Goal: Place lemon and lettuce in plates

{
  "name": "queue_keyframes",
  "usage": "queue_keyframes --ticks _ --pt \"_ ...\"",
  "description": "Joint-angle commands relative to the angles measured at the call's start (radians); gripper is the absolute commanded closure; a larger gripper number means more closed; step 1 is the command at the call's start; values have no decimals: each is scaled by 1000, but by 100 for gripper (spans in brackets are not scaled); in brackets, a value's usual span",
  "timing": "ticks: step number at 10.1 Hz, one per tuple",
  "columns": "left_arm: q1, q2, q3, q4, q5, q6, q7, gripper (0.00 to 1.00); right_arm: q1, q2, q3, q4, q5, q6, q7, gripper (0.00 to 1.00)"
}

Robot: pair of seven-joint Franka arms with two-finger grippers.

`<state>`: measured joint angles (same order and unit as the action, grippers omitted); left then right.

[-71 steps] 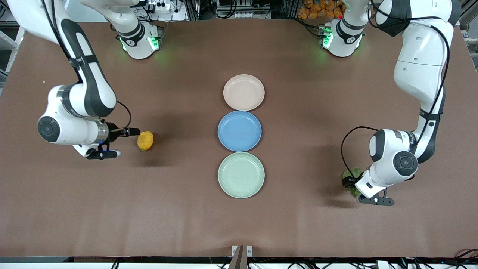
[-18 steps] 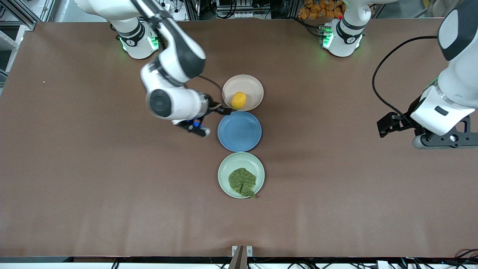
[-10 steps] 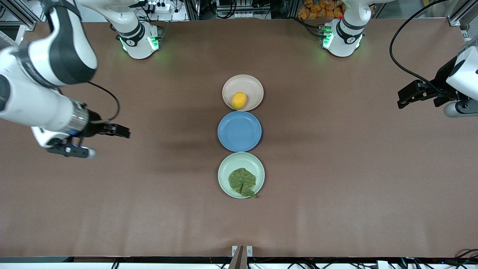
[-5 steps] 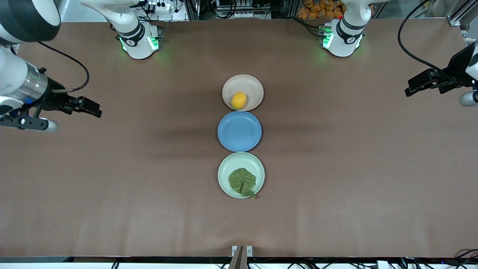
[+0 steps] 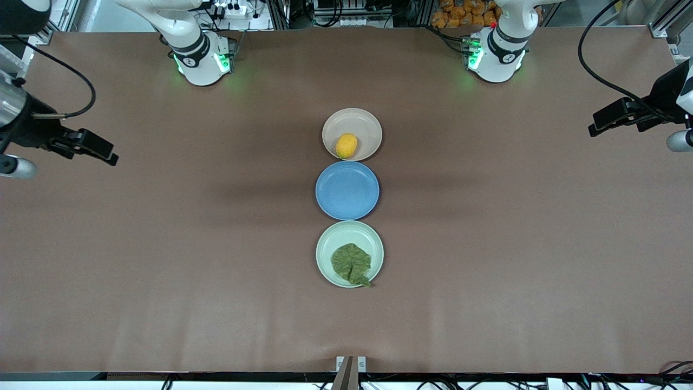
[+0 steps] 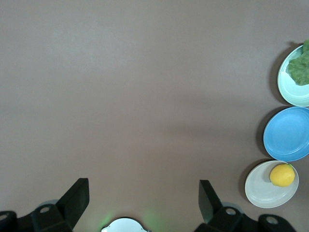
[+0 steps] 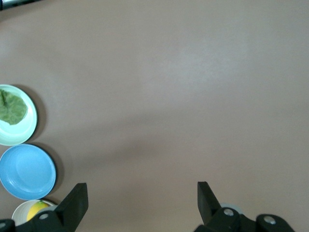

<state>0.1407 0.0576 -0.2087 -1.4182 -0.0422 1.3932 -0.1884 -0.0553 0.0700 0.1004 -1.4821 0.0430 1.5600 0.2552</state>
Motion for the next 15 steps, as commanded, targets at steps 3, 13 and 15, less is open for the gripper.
queue_keyframes --ticks 3,13,15 --pt "10 -22 -6 -22 -22 4 17 0 -15 -4 24 16 -31 -9 -5 0" --pt "-167 -16 164 -12 -7 17 23 0 -3 -21 28 8 -32 -1 -5 0" --pt "-170 -16 161 -7 45 17 24 0 -3 -18 27 11 -34 -1 -7 0"
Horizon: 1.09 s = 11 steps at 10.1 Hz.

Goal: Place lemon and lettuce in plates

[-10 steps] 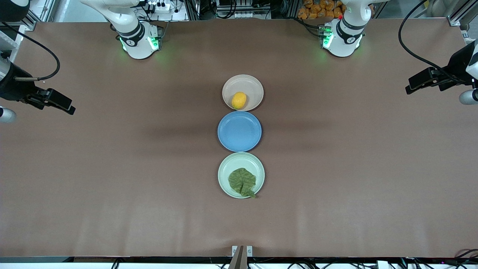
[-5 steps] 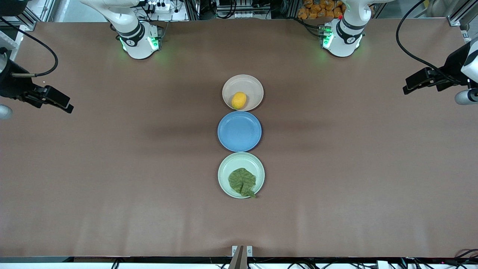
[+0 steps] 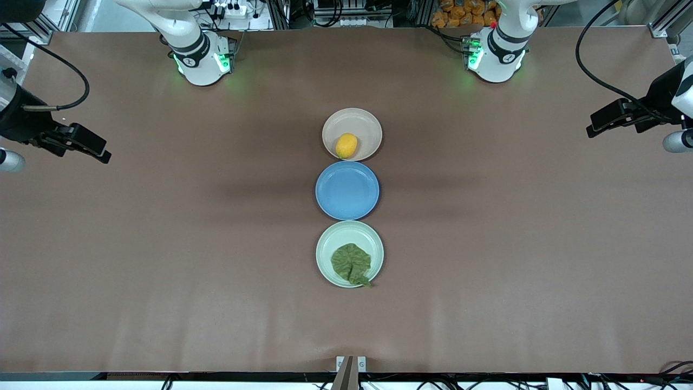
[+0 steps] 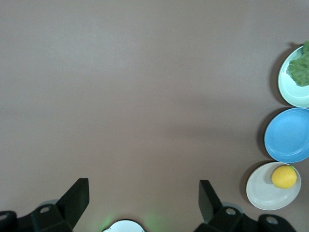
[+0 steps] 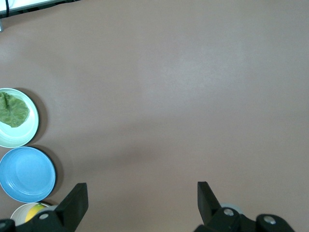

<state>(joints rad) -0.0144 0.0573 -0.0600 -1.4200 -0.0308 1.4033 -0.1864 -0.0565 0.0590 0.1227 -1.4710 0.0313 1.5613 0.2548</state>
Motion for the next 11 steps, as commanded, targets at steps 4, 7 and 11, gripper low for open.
queue_keyframes --ticks 4,7,11 --pt "-18 -14 3 -5 65 98 22 0 0 -5 5 0 -24 8 -6 0" --pt "-19 -14 2 -4 65 98 22 0 -2 -4 5 1 -21 16 -5 0" --pt "-18 -14 -12 -5 65 98 22 0 0 -2 6 1 -21 16 -56 0"
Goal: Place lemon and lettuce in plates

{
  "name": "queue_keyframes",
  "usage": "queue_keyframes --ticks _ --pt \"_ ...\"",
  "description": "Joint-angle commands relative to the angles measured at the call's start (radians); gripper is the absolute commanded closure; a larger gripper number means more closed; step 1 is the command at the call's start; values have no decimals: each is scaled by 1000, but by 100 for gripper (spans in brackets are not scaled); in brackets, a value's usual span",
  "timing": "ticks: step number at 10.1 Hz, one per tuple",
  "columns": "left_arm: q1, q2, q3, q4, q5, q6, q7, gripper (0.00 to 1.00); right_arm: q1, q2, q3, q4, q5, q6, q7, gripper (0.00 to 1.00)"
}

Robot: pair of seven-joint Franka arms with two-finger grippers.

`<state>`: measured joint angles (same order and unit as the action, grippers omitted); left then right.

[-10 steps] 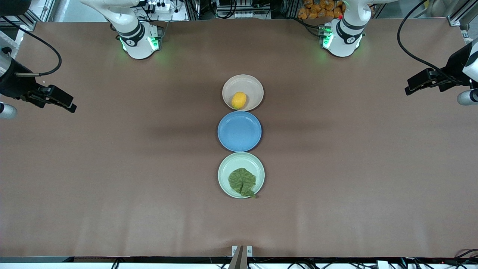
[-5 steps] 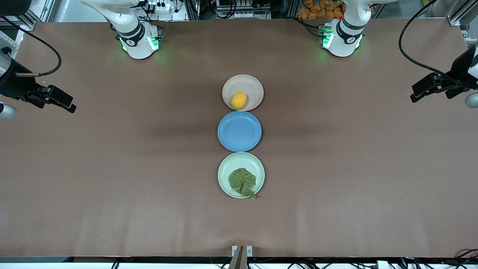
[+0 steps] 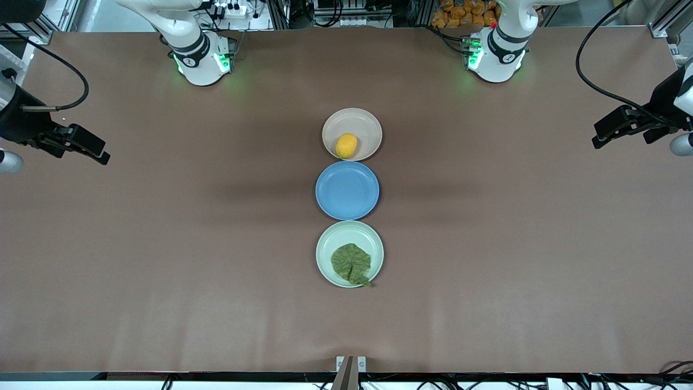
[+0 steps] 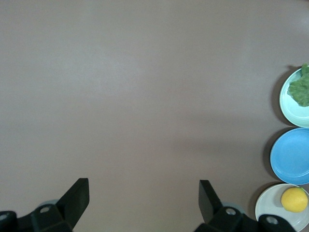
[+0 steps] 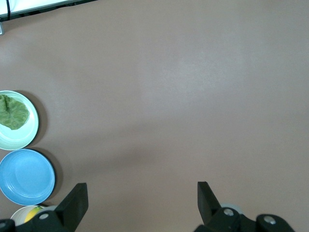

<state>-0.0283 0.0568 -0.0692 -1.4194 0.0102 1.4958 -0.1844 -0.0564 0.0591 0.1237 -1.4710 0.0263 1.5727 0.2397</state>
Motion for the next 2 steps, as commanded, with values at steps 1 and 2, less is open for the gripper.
queue_keyframes --ticks 1,2 --pt "-4 -14 -3 -6 24 6 20 0 1 -2 5 1 -17 4 -74 0" --pt "-4 -14 -3 -6 24 6 20 0 0 -2 4 1 -17 4 -82 0"
